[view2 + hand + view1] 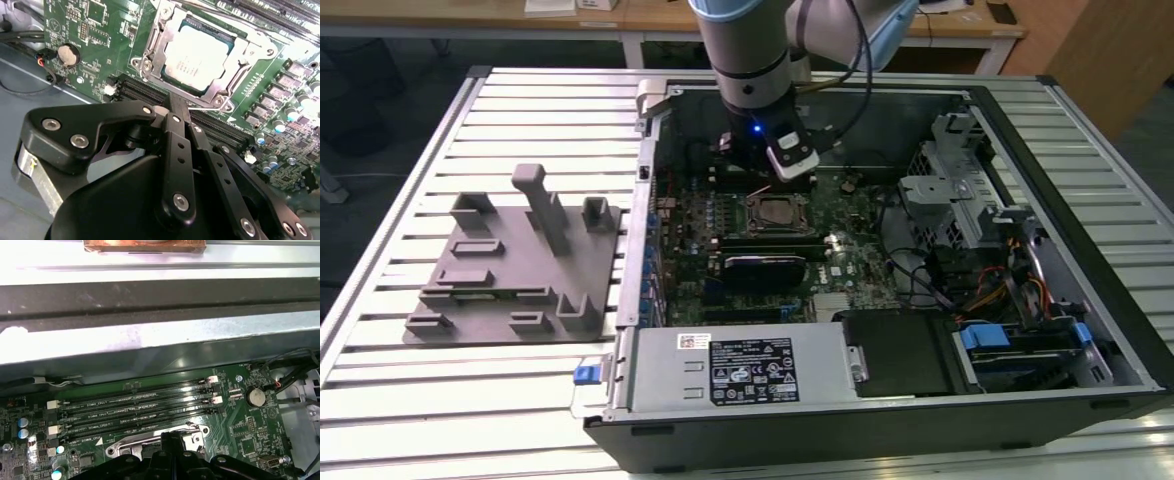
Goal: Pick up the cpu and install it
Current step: 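Install the first cpu locking lever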
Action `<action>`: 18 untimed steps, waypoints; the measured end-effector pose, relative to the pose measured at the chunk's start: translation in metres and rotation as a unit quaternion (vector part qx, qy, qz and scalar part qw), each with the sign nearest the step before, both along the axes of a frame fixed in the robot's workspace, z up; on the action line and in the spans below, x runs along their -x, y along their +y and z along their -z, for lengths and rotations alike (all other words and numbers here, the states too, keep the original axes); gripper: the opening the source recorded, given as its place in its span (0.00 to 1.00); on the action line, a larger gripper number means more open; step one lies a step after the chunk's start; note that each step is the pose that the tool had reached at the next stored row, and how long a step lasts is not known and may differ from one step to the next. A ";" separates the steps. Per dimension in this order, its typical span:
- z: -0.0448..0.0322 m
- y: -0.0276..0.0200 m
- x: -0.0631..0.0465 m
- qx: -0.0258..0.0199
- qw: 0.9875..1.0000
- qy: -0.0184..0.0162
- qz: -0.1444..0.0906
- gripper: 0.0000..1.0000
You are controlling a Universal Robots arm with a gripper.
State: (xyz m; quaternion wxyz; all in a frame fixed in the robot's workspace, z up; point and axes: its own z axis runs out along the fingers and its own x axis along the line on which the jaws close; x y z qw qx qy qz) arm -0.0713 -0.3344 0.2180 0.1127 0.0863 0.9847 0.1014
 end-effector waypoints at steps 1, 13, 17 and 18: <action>0.0001 0.0000 0.000 -0.001 1.000 0.000 0.000 0.11; 0.0085 0.0021 0.000 -0.013 1.000 0.000 0.001 0.11; 0.0109 0.0027 0.000 -0.013 1.000 -0.002 0.008 0.11; 0.0113 0.0032 0.000 -0.013 1.000 -0.002 0.011 0.11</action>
